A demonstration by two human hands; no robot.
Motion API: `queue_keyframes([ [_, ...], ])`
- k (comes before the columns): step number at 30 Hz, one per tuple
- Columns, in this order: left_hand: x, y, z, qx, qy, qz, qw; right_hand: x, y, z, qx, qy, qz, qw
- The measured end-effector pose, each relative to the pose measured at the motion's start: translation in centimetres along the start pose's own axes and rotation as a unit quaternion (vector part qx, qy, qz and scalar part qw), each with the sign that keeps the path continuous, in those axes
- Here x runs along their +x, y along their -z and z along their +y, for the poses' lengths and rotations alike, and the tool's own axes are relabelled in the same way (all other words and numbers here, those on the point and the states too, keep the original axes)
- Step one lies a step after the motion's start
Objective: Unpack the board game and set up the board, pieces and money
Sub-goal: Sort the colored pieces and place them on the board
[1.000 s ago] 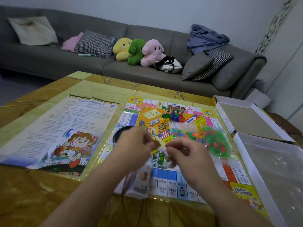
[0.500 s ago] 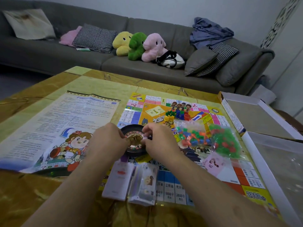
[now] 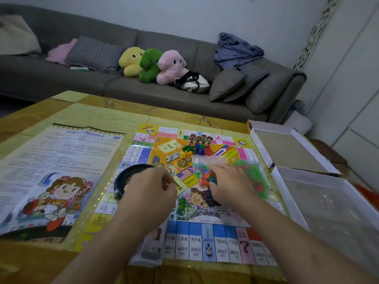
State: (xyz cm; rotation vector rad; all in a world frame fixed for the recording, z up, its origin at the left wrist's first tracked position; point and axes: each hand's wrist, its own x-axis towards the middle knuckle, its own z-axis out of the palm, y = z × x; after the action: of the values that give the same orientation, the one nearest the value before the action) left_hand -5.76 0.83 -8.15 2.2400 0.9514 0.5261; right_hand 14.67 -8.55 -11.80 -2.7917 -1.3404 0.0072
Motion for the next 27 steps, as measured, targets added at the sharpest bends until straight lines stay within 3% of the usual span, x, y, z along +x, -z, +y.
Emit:
queue_keyframes([
  [5,-0.2,-2.1,0.9,-0.043,0.002,-0.021,0.999,0.6,0.6,0.1,-0.011,0.053,0.081,0.995],
  [9,0.0,-2.7,1.4,-0.072,0.013,-0.036,0.997,-0.4,2.0,1.2,0.23,0.002,0.119,0.966],
  [13,0.2,-2.8,1.9,-0.183,0.069,-0.046,0.98,-3.7,5.7,2.5,0.513,-0.058,0.11,0.849],
  [15,0.1,-3.0,2.4,-0.319,0.133,-0.094,0.934,-5.8,7.1,3.1,0.64,-0.073,0.063,0.762],
  [18,-0.5,-3.5,3.4,-0.503,0.181,-0.17,0.828,-8.7,7.5,3.6,0.766,-0.08,-0.001,0.638],
  [19,-0.8,-3.5,3.7,-0.53,0.178,-0.176,0.81,-9.6,7.2,3.6,0.791,-0.086,-0.018,0.605],
  [21,-1.6,-3.5,4.6,-0.528,0.161,-0.16,0.818,-11.0,6.7,3.7,0.812,-0.119,-0.031,0.571],
  [24,-2.7,-3.5,5.3,-0.463,0.129,-0.105,0.87,-12.4,5.7,4.4,0.778,-0.211,-0.019,0.591],
  [27,-3.8,-3.0,6.3,-0.379,0.054,-0.084,0.92,-13.2,5.3,5.3,0.64,-0.254,0.003,0.725],
])
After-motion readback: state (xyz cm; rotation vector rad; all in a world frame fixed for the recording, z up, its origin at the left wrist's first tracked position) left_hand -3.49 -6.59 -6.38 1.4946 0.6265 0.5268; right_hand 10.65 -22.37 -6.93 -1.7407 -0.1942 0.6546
